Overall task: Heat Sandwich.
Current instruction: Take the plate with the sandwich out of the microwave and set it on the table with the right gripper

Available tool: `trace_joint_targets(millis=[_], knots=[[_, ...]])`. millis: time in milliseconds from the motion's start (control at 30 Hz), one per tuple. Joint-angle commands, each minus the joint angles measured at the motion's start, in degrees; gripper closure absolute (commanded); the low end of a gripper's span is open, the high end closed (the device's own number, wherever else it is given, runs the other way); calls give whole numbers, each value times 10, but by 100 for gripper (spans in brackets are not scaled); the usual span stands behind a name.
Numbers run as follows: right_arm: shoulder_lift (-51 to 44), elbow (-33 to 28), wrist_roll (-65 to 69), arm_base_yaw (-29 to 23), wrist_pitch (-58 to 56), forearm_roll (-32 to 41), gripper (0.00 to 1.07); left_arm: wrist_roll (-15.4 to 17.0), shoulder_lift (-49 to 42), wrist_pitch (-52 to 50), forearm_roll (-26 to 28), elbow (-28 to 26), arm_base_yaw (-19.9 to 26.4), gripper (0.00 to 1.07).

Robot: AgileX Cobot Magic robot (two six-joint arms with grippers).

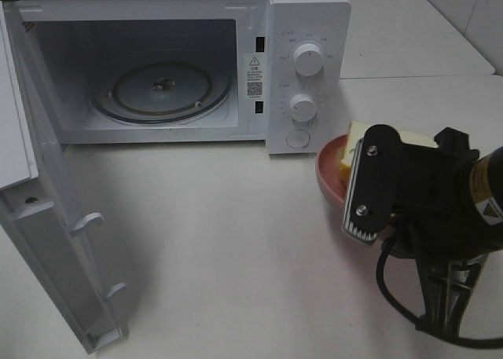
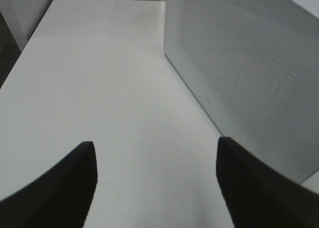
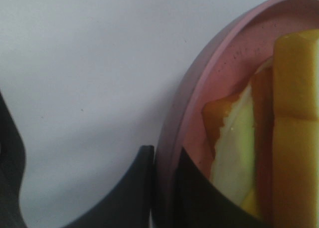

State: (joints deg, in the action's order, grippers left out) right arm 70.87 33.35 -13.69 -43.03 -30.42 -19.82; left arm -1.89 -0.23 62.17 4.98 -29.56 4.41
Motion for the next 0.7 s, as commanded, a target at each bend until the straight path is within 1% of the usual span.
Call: trace_joint_targets(millis=[33, 133, 167, 233, 300, 367, 467, 500, 567, 600, 700], knots=[[-7, 3, 11, 37, 4, -17, 107, -1, -3, -9, 2, 1, 1, 41], [-7, 3, 13, 61, 5, -26, 107, -1, -3, -9, 2, 1, 1, 41], [-7, 4, 28, 83, 6, -38, 107, -1, -3, -9, 2, 1, 1, 41], [-7, 4, 48, 107, 9, -47, 107, -1, -3, -9, 2, 1, 1, 41], [-7, 4, 58, 117, 9, -48, 107, -1, -3, -9, 2, 1, 1, 41], [-7, 4, 99, 152, 9, -49, 107, -1, -3, -9, 2, 1, 1, 41], [-7, 4, 128, 175, 11, -49, 107, -1, -3, -9, 2, 1, 1, 41], [-7, 4, 162, 202, 21, -49, 107, -1, -3, -9, 2, 1, 1, 41], [-7, 4, 193, 225, 34, -50, 107, -1, -3, -9, 2, 1, 1, 41], [-7, 4, 193, 225, 34, -50, 107, -1, -3, -9, 2, 1, 1, 41], [-6, 4, 261, 269, 57, -60, 107, -1, -3, -9, 2, 1, 1, 41]])
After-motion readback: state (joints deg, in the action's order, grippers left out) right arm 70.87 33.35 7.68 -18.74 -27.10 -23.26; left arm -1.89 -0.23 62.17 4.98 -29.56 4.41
